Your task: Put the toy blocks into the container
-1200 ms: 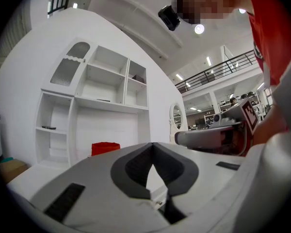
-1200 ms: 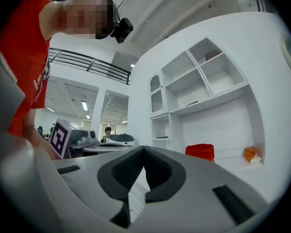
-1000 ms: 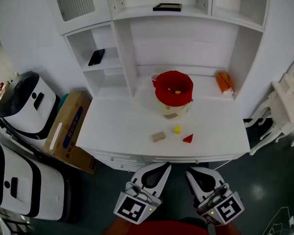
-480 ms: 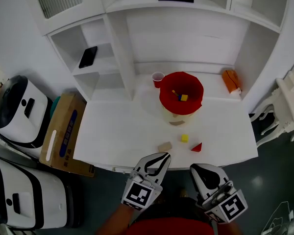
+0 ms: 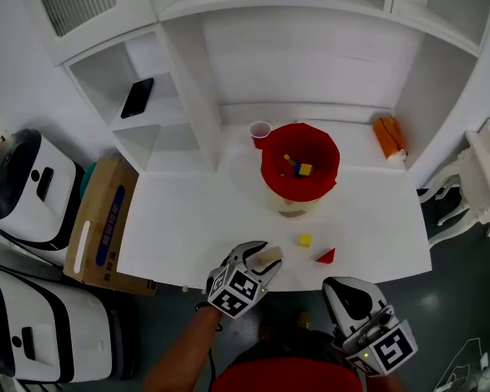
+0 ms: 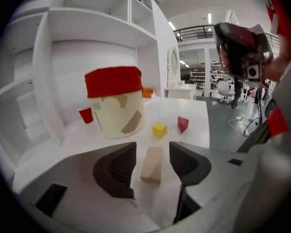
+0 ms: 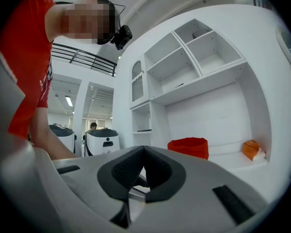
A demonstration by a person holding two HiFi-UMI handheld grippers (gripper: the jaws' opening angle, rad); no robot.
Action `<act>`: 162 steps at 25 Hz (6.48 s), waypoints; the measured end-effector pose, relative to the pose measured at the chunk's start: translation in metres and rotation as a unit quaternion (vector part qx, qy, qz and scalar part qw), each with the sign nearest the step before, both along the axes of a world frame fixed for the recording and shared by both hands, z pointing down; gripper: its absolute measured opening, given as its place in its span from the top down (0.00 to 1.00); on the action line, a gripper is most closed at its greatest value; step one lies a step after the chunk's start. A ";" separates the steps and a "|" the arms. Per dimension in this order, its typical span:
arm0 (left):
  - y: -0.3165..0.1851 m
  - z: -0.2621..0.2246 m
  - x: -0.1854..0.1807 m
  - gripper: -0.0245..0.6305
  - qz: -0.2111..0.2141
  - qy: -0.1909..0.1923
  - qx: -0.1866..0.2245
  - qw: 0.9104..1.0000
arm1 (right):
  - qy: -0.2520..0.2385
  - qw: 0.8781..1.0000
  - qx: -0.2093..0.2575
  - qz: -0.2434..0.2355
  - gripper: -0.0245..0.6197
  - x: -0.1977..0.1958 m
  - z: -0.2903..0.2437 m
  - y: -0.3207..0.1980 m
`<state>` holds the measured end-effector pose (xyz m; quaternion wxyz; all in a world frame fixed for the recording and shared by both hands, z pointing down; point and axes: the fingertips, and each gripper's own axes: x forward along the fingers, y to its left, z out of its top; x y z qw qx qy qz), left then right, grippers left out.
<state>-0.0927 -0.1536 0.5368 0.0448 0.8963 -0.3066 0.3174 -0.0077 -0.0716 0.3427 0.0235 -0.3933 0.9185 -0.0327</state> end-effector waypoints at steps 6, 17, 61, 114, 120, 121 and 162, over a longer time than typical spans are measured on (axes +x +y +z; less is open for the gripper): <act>-0.006 0.041 0.000 0.58 0.021 -0.058 -0.058 0.996 | 0.004 1.000 -0.018 0.013 0.95 0.024 0.013 -0.013; -0.012 -0.063 0.020 0.70 -0.029 0.142 0.058 0.988 | 0.002 0.999 -0.038 0.006 0.95 0.032 0.029 -0.035; -0.005 -0.164 0.057 0.95 -0.100 0.301 0.091 0.944 | 0.298 0.924 -0.184 -0.150 0.53 0.047 0.207 -0.082; -0.045 -0.128 0.044 0.93 -0.082 0.236 0.052 0.967 | -0.039 0.999 -0.005 -0.013 0.91 0.014 -0.040 -0.196; -0.039 -0.072 0.065 0.83 -0.031 0.166 0.017 0.986 | -0.027 1.000 0.001 0.006 0.98 0.028 -0.034 -0.163; -0.038 -0.063 0.069 0.78 -0.025 0.154 0.006 0.988 | -0.027 1.000 -0.001 0.010 0.98 0.030 -0.032 -0.158; -0.107 -0.215 0.070 0.63 -0.088 0.267 0.114 0.953 | -0.037 0.997 -0.061 0.043 0.98 0.080 0.012 -0.091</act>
